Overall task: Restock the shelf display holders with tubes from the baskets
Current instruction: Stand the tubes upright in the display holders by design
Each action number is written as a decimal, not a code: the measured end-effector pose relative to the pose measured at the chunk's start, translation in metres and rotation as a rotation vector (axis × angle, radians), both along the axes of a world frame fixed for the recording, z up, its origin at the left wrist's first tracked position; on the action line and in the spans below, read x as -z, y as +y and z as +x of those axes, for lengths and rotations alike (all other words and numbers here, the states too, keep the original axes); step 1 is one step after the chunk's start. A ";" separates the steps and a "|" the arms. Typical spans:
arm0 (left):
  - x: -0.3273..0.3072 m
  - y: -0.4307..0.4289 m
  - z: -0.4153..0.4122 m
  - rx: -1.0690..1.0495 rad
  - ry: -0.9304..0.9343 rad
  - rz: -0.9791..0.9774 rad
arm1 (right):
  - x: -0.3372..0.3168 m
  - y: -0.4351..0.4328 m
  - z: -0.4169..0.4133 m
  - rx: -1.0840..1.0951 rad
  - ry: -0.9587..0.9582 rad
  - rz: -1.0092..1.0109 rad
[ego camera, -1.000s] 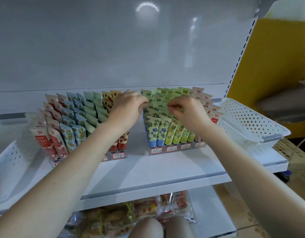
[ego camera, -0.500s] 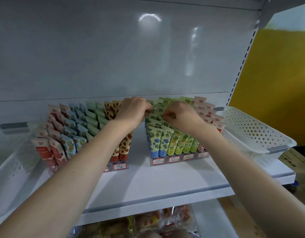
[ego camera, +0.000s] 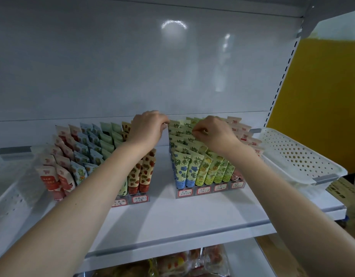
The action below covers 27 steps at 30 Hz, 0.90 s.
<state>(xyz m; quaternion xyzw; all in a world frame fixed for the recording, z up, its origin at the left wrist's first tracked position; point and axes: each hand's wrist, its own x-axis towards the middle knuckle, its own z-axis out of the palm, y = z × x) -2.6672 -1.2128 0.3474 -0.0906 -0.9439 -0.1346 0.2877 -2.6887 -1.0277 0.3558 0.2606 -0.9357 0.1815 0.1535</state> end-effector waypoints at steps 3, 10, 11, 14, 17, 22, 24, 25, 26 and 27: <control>0.001 0.002 -0.006 0.036 -0.004 -0.015 | -0.003 -0.005 -0.004 0.011 0.001 0.007; 0.002 0.005 -0.016 0.053 -0.043 -0.062 | -0.004 -0.011 -0.006 0.001 0.020 0.053; 0.002 0.005 -0.017 0.048 -0.037 -0.068 | -0.003 -0.011 -0.006 0.000 0.027 0.062; 0.002 0.007 -0.018 0.039 -0.039 -0.087 | -0.003 -0.010 -0.005 -0.006 0.026 0.090; 0.000 0.004 -0.020 0.046 -0.050 -0.082 | -0.007 -0.009 -0.006 -0.003 -0.009 0.037; -0.009 -0.002 -0.030 0.009 -0.028 -0.060 | -0.008 -0.014 -0.010 0.048 -0.049 -0.041; -0.010 -0.001 -0.032 0.001 -0.080 -0.096 | -0.008 -0.014 -0.012 0.051 -0.059 -0.016; -0.010 -0.001 -0.033 0.002 -0.099 -0.101 | -0.007 -0.015 -0.012 0.050 -0.055 -0.009; -0.010 0.000 -0.034 0.004 -0.112 -0.102 | -0.007 -0.015 -0.013 0.050 -0.051 -0.005; -0.010 0.000 -0.034 0.002 -0.118 -0.105 | -0.007 -0.014 -0.013 0.050 -0.047 -0.002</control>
